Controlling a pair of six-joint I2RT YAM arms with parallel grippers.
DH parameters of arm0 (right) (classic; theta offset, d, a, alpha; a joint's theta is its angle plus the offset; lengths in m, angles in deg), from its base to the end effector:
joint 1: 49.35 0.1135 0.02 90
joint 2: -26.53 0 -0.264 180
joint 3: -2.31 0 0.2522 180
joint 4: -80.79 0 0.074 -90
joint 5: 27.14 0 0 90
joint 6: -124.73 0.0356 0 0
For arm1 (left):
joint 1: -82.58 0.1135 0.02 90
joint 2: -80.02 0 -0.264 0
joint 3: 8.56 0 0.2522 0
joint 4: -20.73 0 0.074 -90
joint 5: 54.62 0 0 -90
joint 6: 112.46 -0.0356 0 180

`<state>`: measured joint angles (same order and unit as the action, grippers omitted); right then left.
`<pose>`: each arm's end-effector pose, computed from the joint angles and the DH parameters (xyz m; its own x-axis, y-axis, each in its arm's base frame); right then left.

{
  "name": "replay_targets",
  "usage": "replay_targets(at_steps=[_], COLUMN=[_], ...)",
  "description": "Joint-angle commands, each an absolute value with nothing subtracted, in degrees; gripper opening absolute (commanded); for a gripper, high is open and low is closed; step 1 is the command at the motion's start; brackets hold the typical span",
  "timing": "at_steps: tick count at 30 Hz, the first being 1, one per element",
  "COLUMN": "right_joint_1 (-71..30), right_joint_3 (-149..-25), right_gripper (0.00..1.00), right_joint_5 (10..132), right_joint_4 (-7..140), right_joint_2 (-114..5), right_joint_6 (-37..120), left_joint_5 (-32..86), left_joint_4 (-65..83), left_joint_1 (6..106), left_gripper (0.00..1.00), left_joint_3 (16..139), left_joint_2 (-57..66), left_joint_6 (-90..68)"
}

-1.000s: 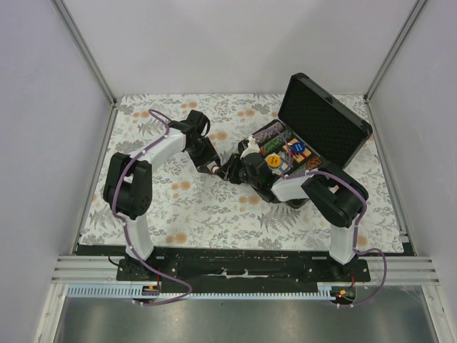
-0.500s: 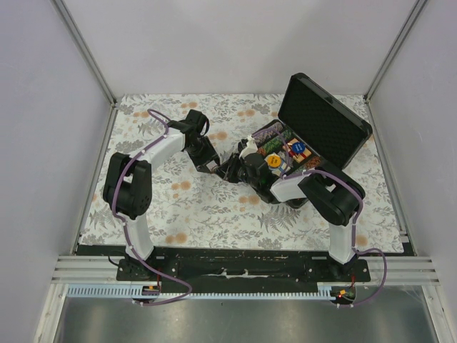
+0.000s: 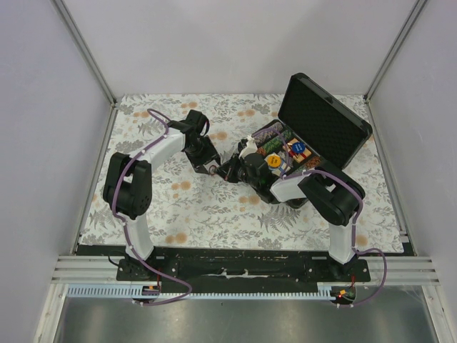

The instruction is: Pack up texas hold em set

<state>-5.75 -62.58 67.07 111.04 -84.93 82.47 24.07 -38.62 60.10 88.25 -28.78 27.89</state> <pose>0.2843 0.2743 0.1453 -0.6836 0.3682 -0.6301 -0.3462 0.5964 0.7242 0.3546 -0.1543 0.2078 -0.8919 -0.4480 -0.0611 -0.3978 0.8418 -0.3649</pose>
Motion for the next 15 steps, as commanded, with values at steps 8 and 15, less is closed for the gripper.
replay_targets(at_steps=[8,15], right_joint_1=[-6.02,-5.93], right_joint_3=[-66.55,-70.24], right_gripper=[0.0,0.0], right_joint_5=[67.52,65.94], right_joint_4=[97.02,78.22], right_joint_2=[-78.69,-70.6], right_joint_6=[74.12,61.37], left_joint_5=[28.08,35.19], left_joint_4=[-41.11,-41.64], left_joint_1=[62.54,65.53], left_gripper=[0.84,0.87], left_joint_3=[87.99,86.59], left_joint_2=[-23.53,-16.24], left_joint_6=[26.5,22.02])
